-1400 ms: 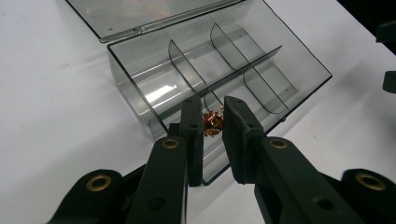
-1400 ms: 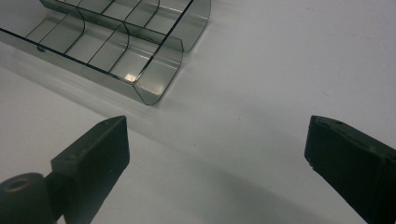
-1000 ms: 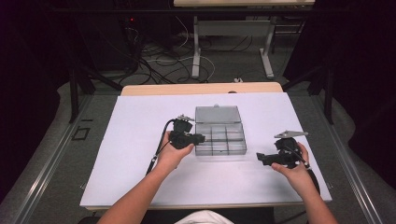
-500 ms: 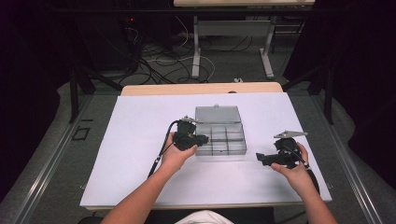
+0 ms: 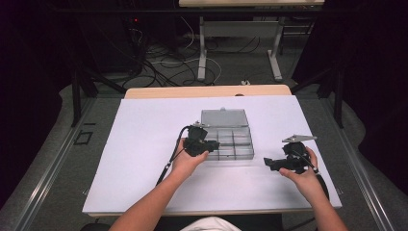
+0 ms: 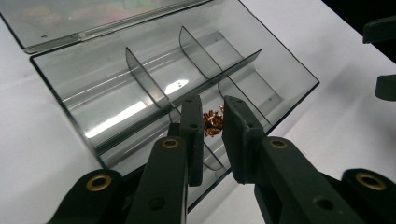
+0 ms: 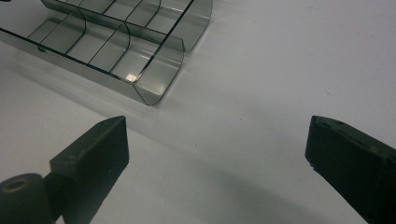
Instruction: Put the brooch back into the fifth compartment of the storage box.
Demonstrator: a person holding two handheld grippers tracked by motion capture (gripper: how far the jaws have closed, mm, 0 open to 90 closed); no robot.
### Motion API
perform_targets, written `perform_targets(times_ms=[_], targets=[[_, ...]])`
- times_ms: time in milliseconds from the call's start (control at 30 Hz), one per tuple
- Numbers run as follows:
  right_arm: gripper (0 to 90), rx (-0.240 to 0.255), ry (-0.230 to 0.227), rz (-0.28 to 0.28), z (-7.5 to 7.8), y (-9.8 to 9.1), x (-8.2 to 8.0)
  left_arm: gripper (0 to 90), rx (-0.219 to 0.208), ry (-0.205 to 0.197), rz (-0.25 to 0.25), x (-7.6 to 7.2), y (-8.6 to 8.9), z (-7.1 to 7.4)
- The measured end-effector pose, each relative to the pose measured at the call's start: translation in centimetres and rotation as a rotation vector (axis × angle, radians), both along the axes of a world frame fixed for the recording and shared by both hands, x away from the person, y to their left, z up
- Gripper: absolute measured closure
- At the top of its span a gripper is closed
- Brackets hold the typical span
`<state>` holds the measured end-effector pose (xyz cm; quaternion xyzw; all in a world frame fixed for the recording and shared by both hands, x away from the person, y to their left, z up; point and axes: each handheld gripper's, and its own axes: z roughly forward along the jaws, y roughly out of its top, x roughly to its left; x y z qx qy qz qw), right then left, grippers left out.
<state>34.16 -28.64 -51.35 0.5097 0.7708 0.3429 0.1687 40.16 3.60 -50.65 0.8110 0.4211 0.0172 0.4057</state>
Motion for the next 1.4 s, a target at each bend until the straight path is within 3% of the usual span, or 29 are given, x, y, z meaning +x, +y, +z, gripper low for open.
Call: perform_targets(times_ms=[467, 667, 1400], targets=[[5.9, 0.006, 0.005, 0.000, -0.1, -0.1, 0.1, 78.7, -0.008, 0.006, -0.002, 0.2, -1.4, -0.9], [5.9, 0.003, 0.002, 0.002, -0.1, 0.0, 0.0, 78.7, 0.009, -0.002, -0.025, 0.3, -1.7, -1.3], [5.9, 0.002, 0.002, 0.011, -0.1, 0.1, 0.1, 77.3, 0.007, 0.012, -0.018, 0.4, -2.7, -2.0]])
